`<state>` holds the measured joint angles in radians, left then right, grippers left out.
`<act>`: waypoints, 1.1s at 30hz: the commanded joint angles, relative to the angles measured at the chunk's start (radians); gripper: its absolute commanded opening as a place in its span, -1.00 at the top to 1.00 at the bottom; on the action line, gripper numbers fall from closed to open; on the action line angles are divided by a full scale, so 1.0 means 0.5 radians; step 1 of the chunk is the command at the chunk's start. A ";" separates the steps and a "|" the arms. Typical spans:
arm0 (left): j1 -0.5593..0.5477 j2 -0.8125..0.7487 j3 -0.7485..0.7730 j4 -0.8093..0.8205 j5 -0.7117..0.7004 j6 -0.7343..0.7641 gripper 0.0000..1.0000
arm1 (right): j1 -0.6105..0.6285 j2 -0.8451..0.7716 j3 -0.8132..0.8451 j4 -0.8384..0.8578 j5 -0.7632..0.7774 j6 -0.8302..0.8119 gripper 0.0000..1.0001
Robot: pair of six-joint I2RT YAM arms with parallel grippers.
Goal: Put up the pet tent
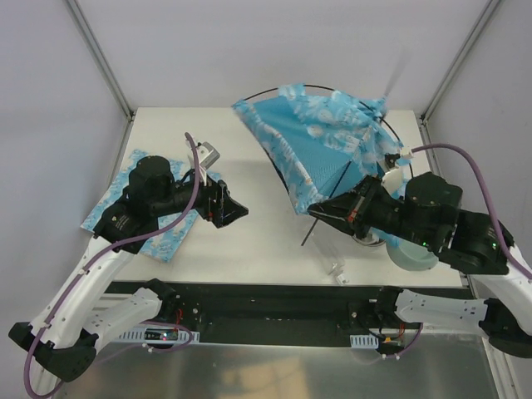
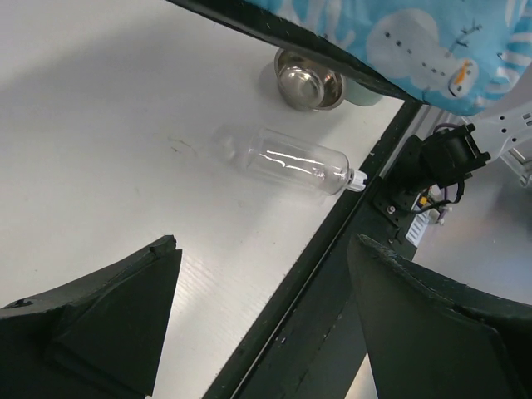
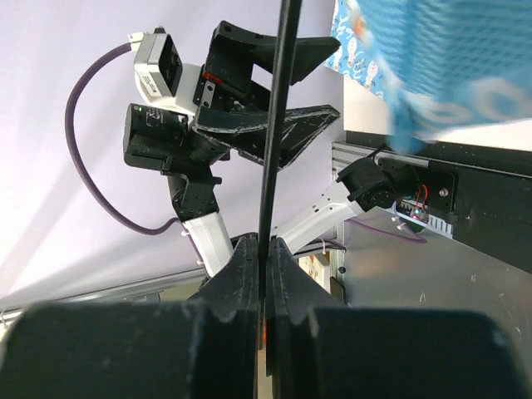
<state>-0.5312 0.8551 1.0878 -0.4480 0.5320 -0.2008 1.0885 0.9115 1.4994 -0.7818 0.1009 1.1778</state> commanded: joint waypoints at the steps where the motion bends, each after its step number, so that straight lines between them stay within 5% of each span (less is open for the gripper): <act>1: -0.021 -0.011 0.107 0.077 0.062 -0.022 -0.68 | -0.020 -0.102 0.075 -0.126 0.068 0.034 1.00; 11: -0.024 0.005 0.141 0.092 0.099 -0.089 -0.68 | -0.023 -0.185 -0.022 -0.103 0.084 0.034 1.00; 21: -0.024 -0.059 0.009 0.135 0.102 -0.144 -0.68 | -0.023 -0.068 -0.562 0.710 0.130 0.175 1.00; 33: -0.024 -0.188 -0.325 0.261 -0.094 -0.157 -0.62 | -0.023 0.370 -0.590 1.229 0.286 0.133 1.00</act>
<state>-0.5312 0.7883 0.9680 -0.3759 0.5350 -0.2802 1.0775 1.0584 1.1778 -0.3611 0.1730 1.2758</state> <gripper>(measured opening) 0.817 0.055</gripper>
